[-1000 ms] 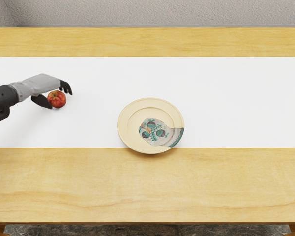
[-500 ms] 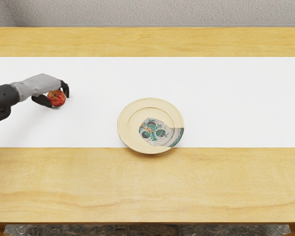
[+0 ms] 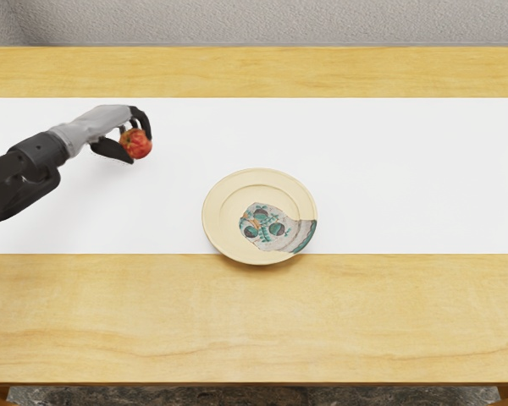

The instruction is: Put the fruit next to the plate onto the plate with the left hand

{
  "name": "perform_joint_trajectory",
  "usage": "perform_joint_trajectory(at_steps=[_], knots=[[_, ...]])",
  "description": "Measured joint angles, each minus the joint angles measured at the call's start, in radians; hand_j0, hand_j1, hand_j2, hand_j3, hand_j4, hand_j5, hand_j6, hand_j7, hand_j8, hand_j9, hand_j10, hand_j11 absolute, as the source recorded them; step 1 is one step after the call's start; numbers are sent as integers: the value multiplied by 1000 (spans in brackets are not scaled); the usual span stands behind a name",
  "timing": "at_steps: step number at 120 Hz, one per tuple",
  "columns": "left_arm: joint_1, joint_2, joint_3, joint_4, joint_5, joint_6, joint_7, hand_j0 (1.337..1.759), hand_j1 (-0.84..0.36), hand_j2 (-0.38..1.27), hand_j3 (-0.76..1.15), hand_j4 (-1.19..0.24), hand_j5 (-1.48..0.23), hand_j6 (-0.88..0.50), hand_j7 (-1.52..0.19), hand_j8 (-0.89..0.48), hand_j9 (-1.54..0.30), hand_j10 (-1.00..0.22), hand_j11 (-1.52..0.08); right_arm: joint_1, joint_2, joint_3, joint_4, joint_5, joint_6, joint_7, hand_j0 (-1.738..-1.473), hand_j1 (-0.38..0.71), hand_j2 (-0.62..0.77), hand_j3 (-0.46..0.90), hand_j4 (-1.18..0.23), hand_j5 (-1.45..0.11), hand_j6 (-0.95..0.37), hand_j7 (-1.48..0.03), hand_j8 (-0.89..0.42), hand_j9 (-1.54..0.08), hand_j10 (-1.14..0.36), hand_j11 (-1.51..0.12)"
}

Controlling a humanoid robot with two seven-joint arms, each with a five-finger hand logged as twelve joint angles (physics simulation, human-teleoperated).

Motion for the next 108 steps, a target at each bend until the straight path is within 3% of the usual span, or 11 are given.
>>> perform_joint_trajectory(at_steps=[14, 39, 63, 86, 108], knots=[[8, -13, -120, -3, -81, -59, 0, 1656, -313, 454, 0, -616, -990, -359, -982, -414, -956, -725, -955, 0, 0, 0, 0, 0, 0, 0, -1658, -349, 0, 0, 0, 0, 0, 0, 0, 0, 0, 0], [16, -68, -299, -5, -230, -264, 0, 1656, -320, 417, 0, -631, -993, -361, -973, -412, -955, -734, -951, 0, 0, 0, 0, 0, 0, 0, -1658, -349, 0, 0, 0, 0, 0, 0, 0, 0, 0, 0], [63, -193, -377, -29, -308, -353, -1, 1656, -320, 410, 0, -635, -984, -371, -959, -408, -950, -732, -948, 0, 0, 0, 0, 0, 0, 0, -1658, -349, 0, 0, 0, 0, -1, 0, 0, 0, 0, 0], [139, -194, -398, -115, -311, -376, -1, 1656, -306, 466, 0, -669, -985, -428, -969, -436, -943, -745, -941, 0, 0, 0, 0, 0, 0, 0, -1658, -349, 0, 0, 0, 0, 0, 0, 0, 0, 0, 0], [162, -159, -400, -221, -278, -379, -1, 1657, -319, 564, 0, -693, -975, -467, -961, -471, -942, -746, -941, 0, 0, 0, 0, 0, 0, 0, -1658, -349, 0, 0, 0, 0, 0, 0, 0, 0, 0, 0]])
